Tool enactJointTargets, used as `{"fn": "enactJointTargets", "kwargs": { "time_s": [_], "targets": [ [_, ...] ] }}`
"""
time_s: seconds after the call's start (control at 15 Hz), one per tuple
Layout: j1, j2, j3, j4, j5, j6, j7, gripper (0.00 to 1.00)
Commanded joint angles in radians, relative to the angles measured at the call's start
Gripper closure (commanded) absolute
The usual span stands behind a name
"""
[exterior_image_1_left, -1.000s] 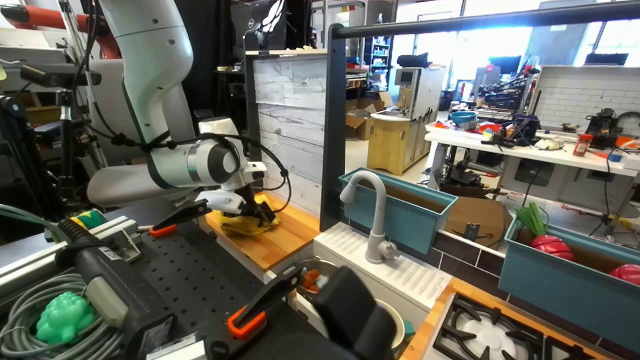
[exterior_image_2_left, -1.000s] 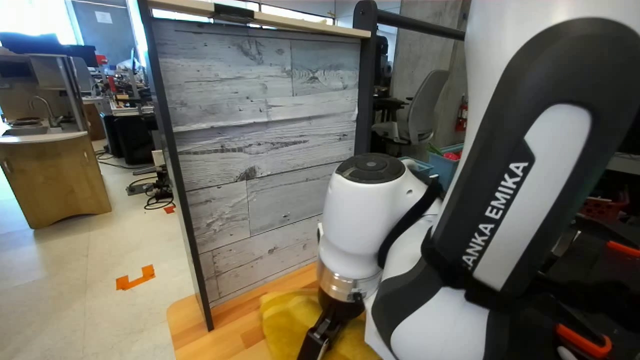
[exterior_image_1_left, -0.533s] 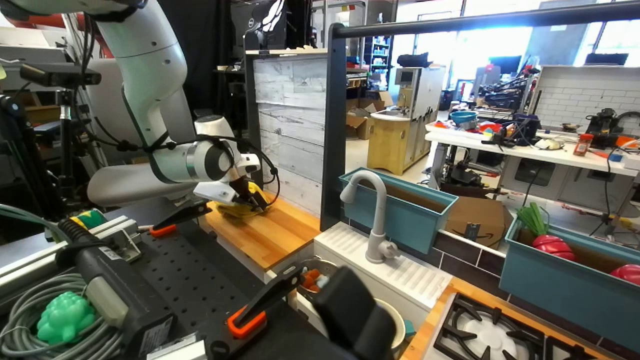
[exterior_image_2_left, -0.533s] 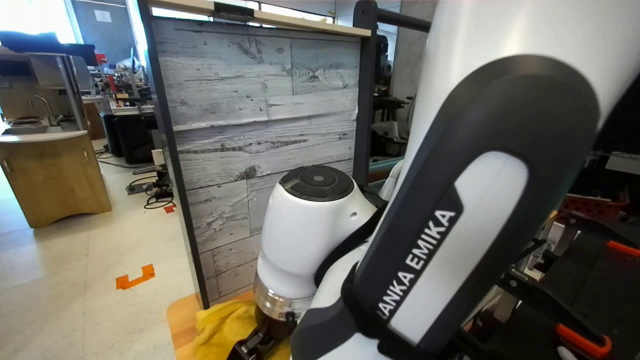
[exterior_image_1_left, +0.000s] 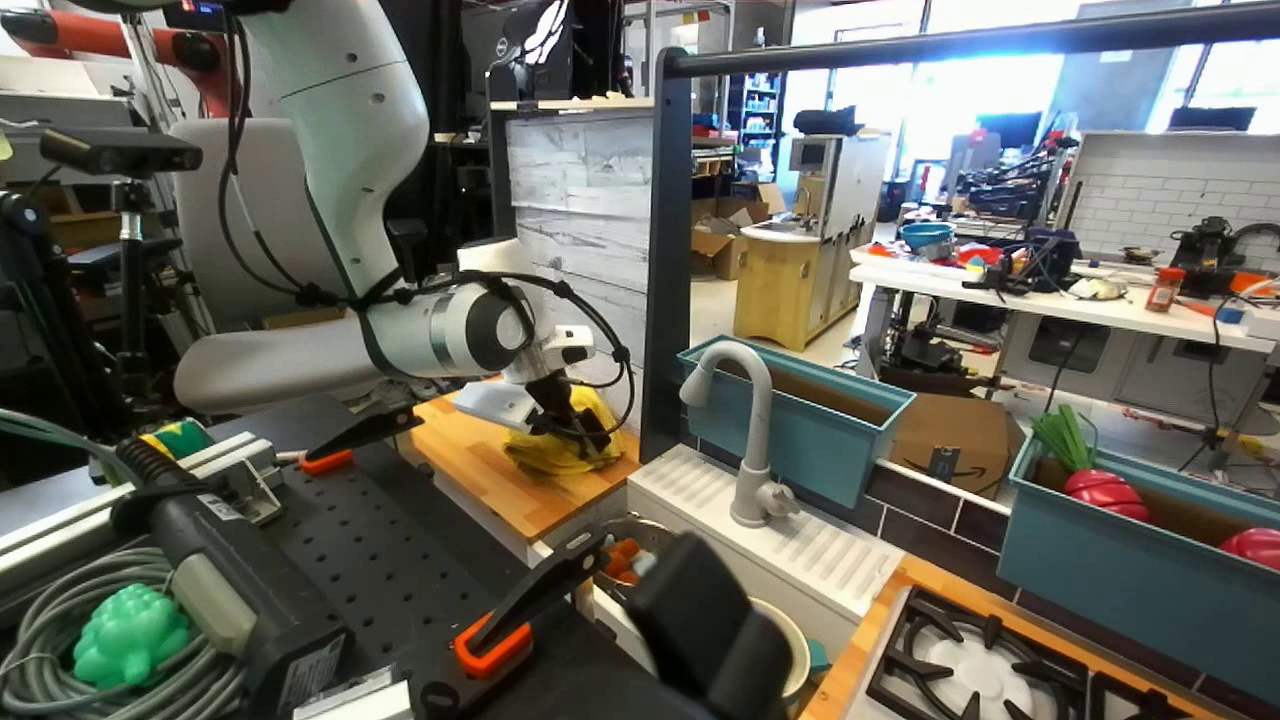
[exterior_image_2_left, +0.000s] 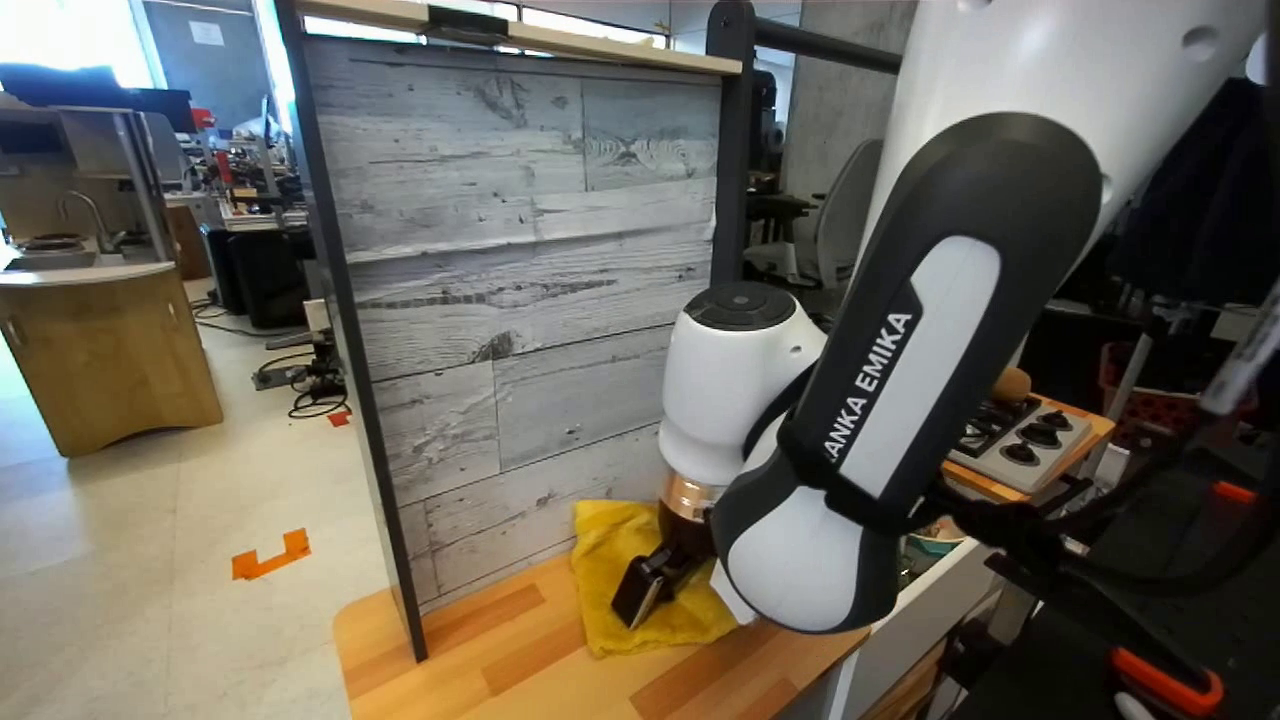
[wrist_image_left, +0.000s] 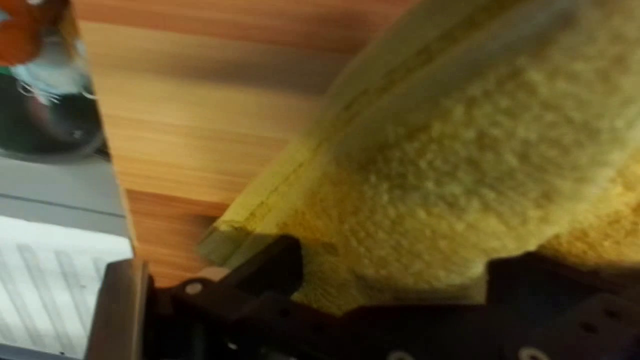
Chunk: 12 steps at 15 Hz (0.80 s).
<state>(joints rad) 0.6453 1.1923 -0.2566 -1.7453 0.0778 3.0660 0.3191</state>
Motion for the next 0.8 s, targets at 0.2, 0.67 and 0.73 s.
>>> {"fn": "enactJointTargets", "kwargs": {
  "time_s": [0.2, 0.67, 0.73],
  "targets": [
    [-0.002, -0.025, 0.124, -0.052, -0.055, -0.115, -0.068, 0.00],
    [0.016, 0.021, 0.230, 0.094, -0.119, -0.275, -0.105, 0.00],
    [0.005, 0.008, 0.215, 0.084, -0.120, -0.307, -0.098, 0.00]
  ]
}}
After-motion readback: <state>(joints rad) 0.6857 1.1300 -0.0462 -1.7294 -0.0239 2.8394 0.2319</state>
